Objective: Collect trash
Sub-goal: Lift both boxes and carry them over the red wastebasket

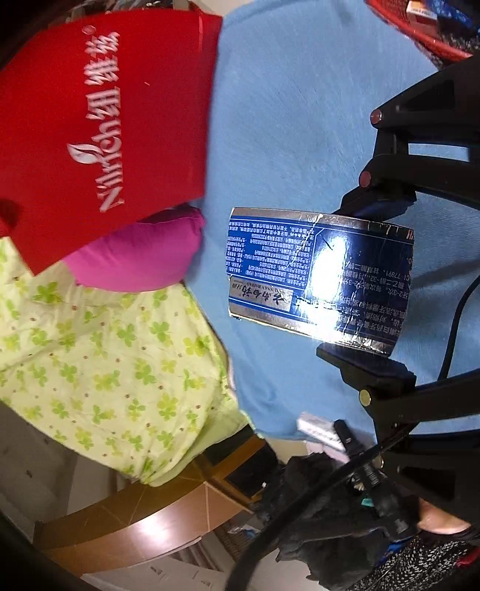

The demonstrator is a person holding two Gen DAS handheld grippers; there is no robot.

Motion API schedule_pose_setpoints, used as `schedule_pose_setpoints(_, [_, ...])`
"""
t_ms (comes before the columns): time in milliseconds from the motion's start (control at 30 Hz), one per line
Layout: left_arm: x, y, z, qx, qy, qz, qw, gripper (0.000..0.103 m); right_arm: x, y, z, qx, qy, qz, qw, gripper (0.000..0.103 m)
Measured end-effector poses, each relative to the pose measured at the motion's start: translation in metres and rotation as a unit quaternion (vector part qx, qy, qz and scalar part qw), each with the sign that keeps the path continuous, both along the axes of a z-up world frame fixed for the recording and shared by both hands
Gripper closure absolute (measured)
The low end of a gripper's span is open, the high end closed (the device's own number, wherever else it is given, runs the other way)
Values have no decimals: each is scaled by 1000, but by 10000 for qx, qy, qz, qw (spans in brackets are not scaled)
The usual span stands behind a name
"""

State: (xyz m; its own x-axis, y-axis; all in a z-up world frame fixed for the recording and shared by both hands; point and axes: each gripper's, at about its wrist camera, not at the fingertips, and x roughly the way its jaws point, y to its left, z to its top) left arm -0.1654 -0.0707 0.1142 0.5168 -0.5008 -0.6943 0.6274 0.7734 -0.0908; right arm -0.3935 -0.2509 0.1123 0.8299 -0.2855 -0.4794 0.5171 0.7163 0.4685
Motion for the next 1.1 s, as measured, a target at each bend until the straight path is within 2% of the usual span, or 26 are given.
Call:
schedule_pose_setpoints(333, [-30, 24, 18, -223, -131, 13, 9997, 52, -35, 19, 33, -185, -330, -90, 9992, 40])
schedule_pose_setpoints(633, [-51, 26, 36, -371, -276, -104, 9989, 52, -63, 27, 54, -333, -580, -206, 9975, 40])
schedule_pose_setpoints(867, [-75, 10, 54, -511, -374, -410, 9971, 52, -89, 24, 62, -354, -710, -394, 9961, 40])
schedule_pose_setpoints(1100, [-125, -34, 59, -607, -295, -1063, 9920, 52, -139, 17, 65, -438, -734, -749, 9935, 40])
